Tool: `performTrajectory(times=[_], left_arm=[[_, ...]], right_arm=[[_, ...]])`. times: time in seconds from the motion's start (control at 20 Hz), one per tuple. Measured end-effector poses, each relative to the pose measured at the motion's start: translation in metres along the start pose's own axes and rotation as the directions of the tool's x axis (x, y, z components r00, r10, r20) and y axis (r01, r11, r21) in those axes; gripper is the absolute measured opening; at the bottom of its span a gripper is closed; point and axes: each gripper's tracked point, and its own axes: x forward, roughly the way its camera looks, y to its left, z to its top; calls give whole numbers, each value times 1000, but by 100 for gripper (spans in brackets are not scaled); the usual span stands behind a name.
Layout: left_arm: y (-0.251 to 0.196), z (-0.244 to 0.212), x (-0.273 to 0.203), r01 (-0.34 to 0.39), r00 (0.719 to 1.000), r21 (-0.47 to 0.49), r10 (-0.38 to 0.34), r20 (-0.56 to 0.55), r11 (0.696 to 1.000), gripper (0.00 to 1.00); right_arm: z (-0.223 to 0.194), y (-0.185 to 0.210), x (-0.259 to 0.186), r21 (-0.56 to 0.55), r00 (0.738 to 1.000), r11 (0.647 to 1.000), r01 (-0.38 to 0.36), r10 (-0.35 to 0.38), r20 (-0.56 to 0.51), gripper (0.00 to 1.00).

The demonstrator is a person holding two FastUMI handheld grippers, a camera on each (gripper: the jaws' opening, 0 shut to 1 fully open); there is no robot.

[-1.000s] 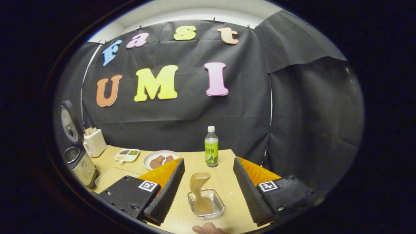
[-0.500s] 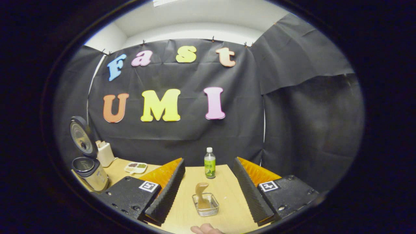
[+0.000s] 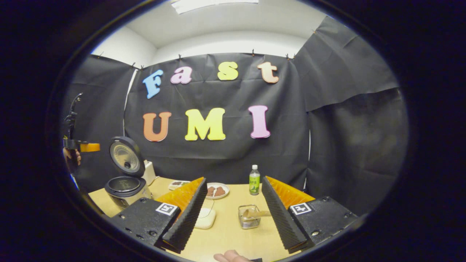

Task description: Close the left gripper, press the button to open the rice cooker; take a wooden spoon from the chopstick holder with the right hand, scoop a spoonful of rice and pour it into the rice cooker, then put the wooden spoon back into the chopstick holder.

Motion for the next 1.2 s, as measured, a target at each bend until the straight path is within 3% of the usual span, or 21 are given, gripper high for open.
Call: performTrajectory(times=[0.05, 0.1, 0.15, 0.2, 0.25, 0.3, 0.35, 0.4, 0.45, 0.9, 1.1, 1.15, 1.2], left_arm=[[3, 4, 13, -6, 1000, 1, 6, -9, 1000, 95], [8, 9, 23, -20, 1000, 6, 20, -9, 1000, 86], [15, 17, 36, -40, 999, 6, 40, 3, 999, 95], [19, 25, 46, -50, 999, -3, 50, 13, 999, 95], [21, 32, 57, -50, 998, -19, 51, 28, 999, 86], [22, 37, 68, -47, 998, -39, 48, 30, 998, 95], [25, 43, 78, -50, 998, -59, 52, 32, 997, 86], [29, 48, 89, -58, 998, -73, 60, 31, 996, 86], [31, 52, 99, -62, 998, -83, 65, 28, 995, 95], [42, 70, 173, -130, 991, -41, 131, 28, 991, 95], [49, 79, 191, -131, 989, -119, 138, 45, 984, 95], [50, 77, 195, -137, 989, -139, 143, 34, 981, 100], [53, 73, 200, -142, 989, -154, 147, 24, 978, 95]], right_arm=[[-1, 1, -3, -11, 1000, 1000, -10, 10, 3, 96], [0, 1, -3, -18, 1000, 1000, -14, 15, 4, 98], [3, -1, -5, -23, 1000, 1000, -18, 19, 11, 97], [4, -1, -4, -31, 1000, 999, -23, 24, 11, 96], [4, -3, -2, -34, 1000, 999, -26, 26, 12, 97], [3, -5, 0, -32, 1000, 999, -28, 28, 13, 99], [2, -6, 3, -30, 999, 999, -31, 31, 14, 99], [1, -7, 4, -29, 999, 999, -37, 38, 18, 98], [0, -9, 5, -28, 999, 999, -40, 40, 21, 99], [-21, -9, 14, -27, 997, 997, -78, 77, -3, 97], [-25, -9, 16, -23, 995, 995, -97, 96, -10, 98], [-27, -11, 17, -25, 995, 995, -98, 98, -14, 99], [-27, -12, 18, -27, 995, 995, -99, 98, -15, 97]])
